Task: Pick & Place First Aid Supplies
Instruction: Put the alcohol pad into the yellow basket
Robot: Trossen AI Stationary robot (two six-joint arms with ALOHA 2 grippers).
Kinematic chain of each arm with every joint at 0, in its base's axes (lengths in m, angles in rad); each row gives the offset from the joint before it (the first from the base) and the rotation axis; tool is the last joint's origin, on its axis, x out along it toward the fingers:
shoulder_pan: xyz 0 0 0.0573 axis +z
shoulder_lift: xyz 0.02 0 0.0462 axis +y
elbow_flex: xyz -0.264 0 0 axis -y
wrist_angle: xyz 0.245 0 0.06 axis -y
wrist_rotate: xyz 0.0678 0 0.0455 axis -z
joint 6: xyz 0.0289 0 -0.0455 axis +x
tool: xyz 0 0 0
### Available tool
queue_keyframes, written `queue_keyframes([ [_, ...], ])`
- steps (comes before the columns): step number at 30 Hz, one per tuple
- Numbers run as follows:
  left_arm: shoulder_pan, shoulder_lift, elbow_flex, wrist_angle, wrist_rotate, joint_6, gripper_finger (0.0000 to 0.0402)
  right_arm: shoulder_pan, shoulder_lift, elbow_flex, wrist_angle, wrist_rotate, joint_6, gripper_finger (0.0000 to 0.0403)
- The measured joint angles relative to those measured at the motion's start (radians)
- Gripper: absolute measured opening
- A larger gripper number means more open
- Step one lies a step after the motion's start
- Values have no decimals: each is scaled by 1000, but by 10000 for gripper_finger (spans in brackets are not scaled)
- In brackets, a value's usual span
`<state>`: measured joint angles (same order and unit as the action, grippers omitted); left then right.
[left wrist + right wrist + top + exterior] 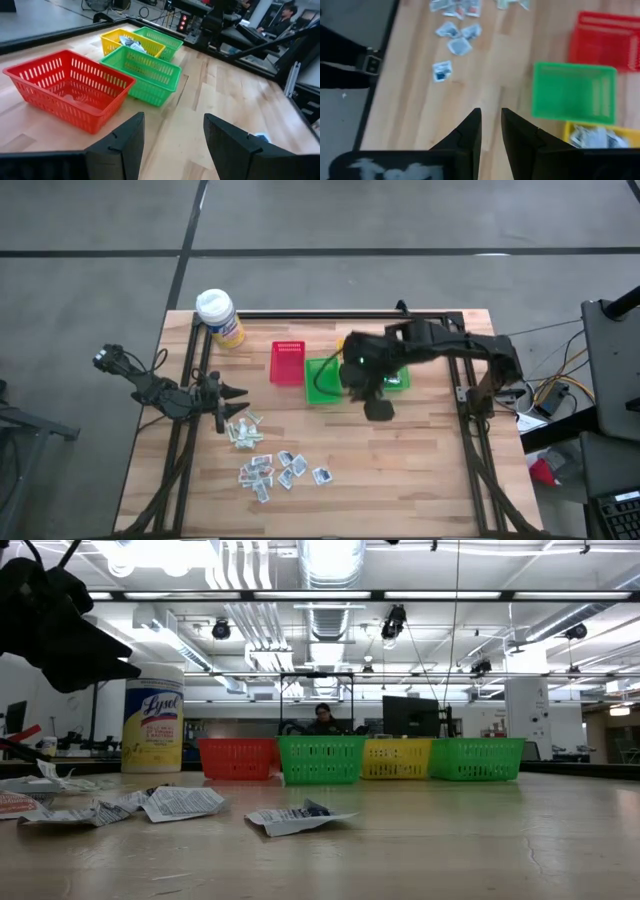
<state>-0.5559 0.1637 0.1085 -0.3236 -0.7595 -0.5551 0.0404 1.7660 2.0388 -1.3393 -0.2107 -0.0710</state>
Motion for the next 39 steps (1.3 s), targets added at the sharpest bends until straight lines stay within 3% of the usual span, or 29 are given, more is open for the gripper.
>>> queue_keyframes([
  [5,0,0,0,4,38,-47,197,96,1,-19,53,0,23,63],
  [14,0,0,-3,40,230,-24,197,241,1,-115,193,1,106,58],
  [25,0,-2,-2,112,370,91,197,347,67,-215,466,1,137,58],
  [29,0,-3,-2,112,431,106,197,355,145,-168,455,-1,178,54],
  [39,0,-4,0,111,430,127,197,356,356,62,324,-8,262,54],
])
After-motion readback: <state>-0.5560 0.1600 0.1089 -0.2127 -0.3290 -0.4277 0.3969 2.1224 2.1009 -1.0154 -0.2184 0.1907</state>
